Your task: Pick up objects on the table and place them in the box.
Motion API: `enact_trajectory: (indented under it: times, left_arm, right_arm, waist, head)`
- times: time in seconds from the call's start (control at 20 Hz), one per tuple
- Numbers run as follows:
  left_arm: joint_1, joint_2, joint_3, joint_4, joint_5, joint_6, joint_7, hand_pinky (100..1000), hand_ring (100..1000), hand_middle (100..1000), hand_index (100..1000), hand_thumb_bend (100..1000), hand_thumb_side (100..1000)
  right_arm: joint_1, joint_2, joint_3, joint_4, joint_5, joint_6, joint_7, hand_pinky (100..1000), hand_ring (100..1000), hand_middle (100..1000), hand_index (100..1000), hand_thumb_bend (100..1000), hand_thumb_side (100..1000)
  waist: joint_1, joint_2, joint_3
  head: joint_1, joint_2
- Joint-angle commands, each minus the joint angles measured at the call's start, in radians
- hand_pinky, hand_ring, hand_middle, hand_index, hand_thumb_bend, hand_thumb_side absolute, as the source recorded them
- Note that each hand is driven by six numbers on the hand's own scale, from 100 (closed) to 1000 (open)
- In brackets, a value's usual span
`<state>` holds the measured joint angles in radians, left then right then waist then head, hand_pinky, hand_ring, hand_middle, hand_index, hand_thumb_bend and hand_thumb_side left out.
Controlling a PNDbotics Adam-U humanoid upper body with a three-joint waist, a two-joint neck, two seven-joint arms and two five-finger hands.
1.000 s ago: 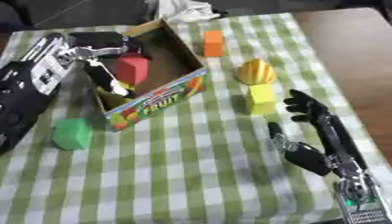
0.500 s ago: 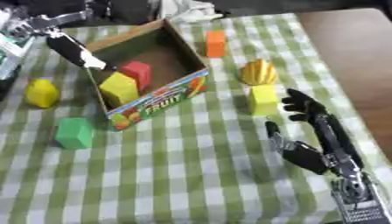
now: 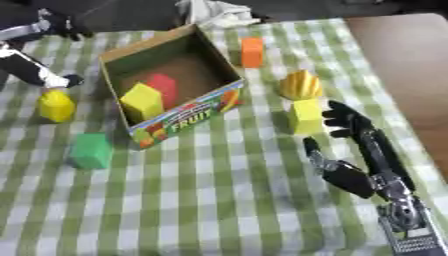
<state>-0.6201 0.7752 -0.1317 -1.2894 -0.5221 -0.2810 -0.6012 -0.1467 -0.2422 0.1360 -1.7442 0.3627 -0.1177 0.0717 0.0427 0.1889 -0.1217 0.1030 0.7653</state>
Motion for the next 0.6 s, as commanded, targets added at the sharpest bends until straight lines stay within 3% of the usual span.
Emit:
enact_trajectory:
  times: [0.05, 0.3, 0.6]
  left_arm:
    - [0.014, 0.033, 0.055, 0.049, -0.029, 0.043, -0.019, 769, 761, 782, 881, 442, 265]
    - [0.013, -0.018, 0.089, 0.172, -0.086, 0.108, 0.041, 757, 755, 779, 880, 437, 258]
    - [-0.011, -0.068, 0.090, 0.287, -0.154, 0.106, 0.098, 722, 722, 747, 853, 403, 191]
  right_arm:
    - [-0.004, -0.013, -0.005, -0.010, 0.004, -0.002, -0.003, 741, 801, 784, 935, 312, 328]
    - [-0.003, -0.011, -0.004, -0.009, 0.003, -0.002, -0.001, 741, 801, 784, 935, 313, 328]
    - [-0.003, -0.009, -0.003, -0.009, 0.001, -0.002, -0.001, 740, 800, 782, 934, 315, 327]
  waist:
    - [-0.001, -0.018, 0.004]
    - [-0.004, -0.018, 0.000]
    - [-0.006, -0.019, -0.005]
  head:
    - [-0.001, 0.005]
    - [-0.002, 0.005]
    - [-0.001, 0.005]
